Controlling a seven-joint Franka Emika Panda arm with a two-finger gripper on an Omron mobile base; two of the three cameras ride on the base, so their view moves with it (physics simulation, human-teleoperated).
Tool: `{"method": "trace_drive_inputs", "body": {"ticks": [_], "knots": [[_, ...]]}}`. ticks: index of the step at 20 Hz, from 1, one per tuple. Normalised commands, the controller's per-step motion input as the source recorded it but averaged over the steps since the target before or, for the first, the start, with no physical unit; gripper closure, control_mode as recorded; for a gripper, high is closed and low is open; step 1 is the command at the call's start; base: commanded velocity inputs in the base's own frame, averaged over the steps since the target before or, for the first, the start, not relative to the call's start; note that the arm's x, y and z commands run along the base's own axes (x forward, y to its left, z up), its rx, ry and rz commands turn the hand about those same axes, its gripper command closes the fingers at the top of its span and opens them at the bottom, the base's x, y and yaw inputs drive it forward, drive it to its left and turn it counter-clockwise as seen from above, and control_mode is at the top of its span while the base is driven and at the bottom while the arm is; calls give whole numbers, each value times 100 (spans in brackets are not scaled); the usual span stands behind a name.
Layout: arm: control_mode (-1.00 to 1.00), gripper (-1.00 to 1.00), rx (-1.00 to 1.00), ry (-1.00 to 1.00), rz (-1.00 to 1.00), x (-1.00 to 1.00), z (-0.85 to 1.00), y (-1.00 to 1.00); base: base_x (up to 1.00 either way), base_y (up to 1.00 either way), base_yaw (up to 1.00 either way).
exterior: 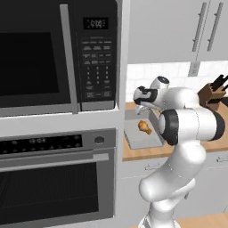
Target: Place one mushroom and one chicken drumstick in each tupperware on the nearby counter, to pack two identical lunches.
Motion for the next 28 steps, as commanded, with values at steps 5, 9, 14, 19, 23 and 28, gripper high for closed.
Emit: {"method": "trace_drive_inputs", "body": {"ticks": [5,9,14,19,23,28], "knots": [[-100,-100,3,-9,-7,-95,83,-8,0,0,0],[-100,-100,0,-33,-2,-100,15,-16,0,0,0],[-100,-100,4,-43,-2,-100,21,-16,0,0,0],[-100,-100,3,-17,-3,-100,97,-10,0,0,0],[-100,-100,0,9,-1,-100,97,-1,0,0,0],[100,-100,0,0,0,0,0,0,-100,-6,9]]}}
